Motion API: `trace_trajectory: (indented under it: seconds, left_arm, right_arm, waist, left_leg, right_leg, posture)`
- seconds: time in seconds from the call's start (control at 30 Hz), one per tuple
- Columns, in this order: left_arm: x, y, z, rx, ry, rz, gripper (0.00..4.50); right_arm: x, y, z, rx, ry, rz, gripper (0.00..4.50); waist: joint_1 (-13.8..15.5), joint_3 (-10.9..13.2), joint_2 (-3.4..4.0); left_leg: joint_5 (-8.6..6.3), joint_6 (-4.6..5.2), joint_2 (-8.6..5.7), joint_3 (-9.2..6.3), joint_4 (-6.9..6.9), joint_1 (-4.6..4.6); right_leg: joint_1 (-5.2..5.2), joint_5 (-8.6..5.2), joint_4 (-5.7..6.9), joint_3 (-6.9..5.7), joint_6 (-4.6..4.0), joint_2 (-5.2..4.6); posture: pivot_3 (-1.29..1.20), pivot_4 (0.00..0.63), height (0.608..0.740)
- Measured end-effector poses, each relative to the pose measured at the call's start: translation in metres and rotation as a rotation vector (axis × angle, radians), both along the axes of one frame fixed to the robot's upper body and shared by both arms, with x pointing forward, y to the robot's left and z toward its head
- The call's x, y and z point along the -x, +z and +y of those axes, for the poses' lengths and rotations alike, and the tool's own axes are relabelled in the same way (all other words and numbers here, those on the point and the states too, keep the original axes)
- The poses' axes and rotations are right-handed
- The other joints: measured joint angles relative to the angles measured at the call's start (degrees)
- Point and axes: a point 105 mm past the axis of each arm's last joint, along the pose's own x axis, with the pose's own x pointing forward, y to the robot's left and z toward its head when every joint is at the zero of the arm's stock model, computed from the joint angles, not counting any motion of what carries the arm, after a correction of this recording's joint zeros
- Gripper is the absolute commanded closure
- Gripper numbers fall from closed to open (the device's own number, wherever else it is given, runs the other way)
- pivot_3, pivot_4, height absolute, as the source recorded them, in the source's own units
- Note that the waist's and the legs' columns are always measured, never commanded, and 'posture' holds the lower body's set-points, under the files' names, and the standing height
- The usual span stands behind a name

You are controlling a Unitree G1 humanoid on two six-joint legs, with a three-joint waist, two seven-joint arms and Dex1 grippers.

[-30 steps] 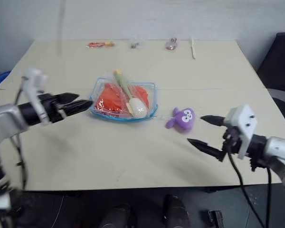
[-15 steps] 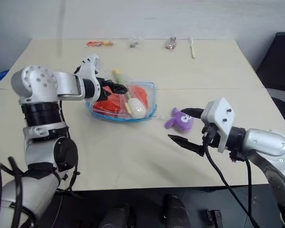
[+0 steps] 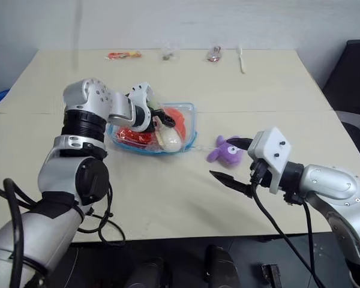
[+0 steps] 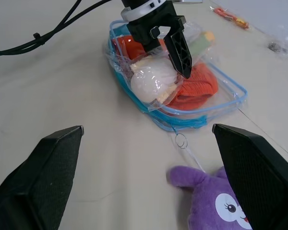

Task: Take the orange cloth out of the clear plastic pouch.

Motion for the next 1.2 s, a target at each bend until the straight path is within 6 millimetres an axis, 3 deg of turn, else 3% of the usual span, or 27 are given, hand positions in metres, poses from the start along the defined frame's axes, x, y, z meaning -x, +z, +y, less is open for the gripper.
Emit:
trace_trajectory:
  seconds: [0.2, 0.43, 0.5, 0.63, 0.83, 0.9, 1.0, 1.07, 1.2]
  left_arm:
    - [-0.004, -0.005, -0.011, 0.004, -0.003, -0.003, 2.16]
    - [-0.005, -0.006, -0.009, 0.002, 0.005, 0.000, 4.23]
    - [-0.004, -0.007, -0.005, 0.008, 0.012, 0.017, 4.23]
    - [-0.003, 0.004, 0.026, 0.012, 0.074, 0.025, 4.23]
    - [0.004, 0.034, 0.117, 0.005, 0.298, -0.068, 4.23]
    - [0.018, 0.032, 0.167, -0.018, 0.419, -0.074, 4.23]
    - [0.057, 0.027, 0.246, -0.075, 0.633, -0.057, 4.23]
    - [0.085, 0.023, 0.289, -0.119, 0.744, -0.047, 4.23]
    - [0.133, 0.015, 0.351, -0.185, 0.925, -0.035, 4.23]
  right_arm:
    - [-0.001, 0.002, -0.001, -0.002, -0.021, -0.016, 0.00]
    - [0.001, 0.005, -0.001, -0.008, -0.028, -0.032, 0.00]
    - [0.001, 0.007, -0.002, -0.013, -0.033, -0.038, 0.00]
    - [0.001, 0.008, -0.002, -0.019, -0.034, -0.039, 0.00]
    - [0.001, 0.015, 0.011, -0.053, 0.028, -0.048, 0.00]
    - [0.003, 0.021, 0.021, -0.072, 0.089, -0.052, 0.00]
    - [0.001, 0.021, 0.029, -0.088, 0.147, -0.028, 0.00]
    - [0.000, 0.020, 0.037, -0.099, 0.196, -0.007, 0.00]
    - [0.001, 0.016, 0.050, -0.109, 0.281, 0.023, 0.00]
  waist:
    - [0.2, 0.0, -0.01]
    - [0.1, 0.0, -0.01]
    - [-0.1, 0.0, -0.01]
    - [-0.5, 0.0, -0.03]
    - [-1.5, 0.0, -0.02]
    - [-2.0, 0.0, -0.02]
    - [-2.9, 0.0, -0.06]
    - [-3.0, 0.0, -0.06]
    - [-2.4, 0.0, -0.12]
  left_leg:
    - [0.01, 0.02, -0.02, -0.02, 0.01, -0.03]
    - [0.02, 0.03, -0.02, -0.02, 0.01, -0.03]
    - [0.02, 0.03, -0.01, -0.02, 0.00, -0.02]
    - [0.02, 0.02, 0.04, 0.01, -0.07, -0.01]
    - [0.03, -0.01, 0.08, -0.02, -0.09, 0.00]
    - [0.03, -0.03, 0.12, -0.03, -0.14, 0.09]
    - [0.01, -0.06, 0.15, -0.02, -0.17, 0.06]
    - [0.01, -0.06, 0.14, -0.01, -0.16, 0.06]
    - [0.01, -0.06, 0.11, -0.11, -0.04, -0.04]
  right_leg:
    - [0.00, 0.01, 0.00, -0.03, 0.01, -0.03]
    - [0.00, 0.01, 0.00, -0.03, 0.01, -0.03]
    - [0.00, 0.01, 0.00, -0.03, 0.01, -0.02]
    - [-0.06, 0.01, 0.02, -0.03, 0.01, 0.01]
    - [-0.11, 0.00, 0.03, -0.03, -0.01, 0.02]
    - [-0.15, -0.01, 0.07, 0.07, -0.02, 0.03]
    - [-0.16, -0.04, 0.06, -0.05, -0.08, 0.09]
    - [-0.16, -0.05, 0.06, -0.05, -0.08, 0.08]
    - [-0.14, -0.05, 0.07, -0.10, -0.09, 0.04]
  posture:
    - [0.00, 0.150, 0.740]
    - [0.00, 0.150, 0.740]
    - [0.00, 0.150, 0.740]
    - [0.00, 0.150, 0.740]
    - [0.00, 0.150, 0.740]
    - [0.00, 0.150, 0.740]
    - [0.00, 0.150, 0.740]
    - [0.00, 0.150, 0.740]
    - [0.00, 0.150, 0.740]
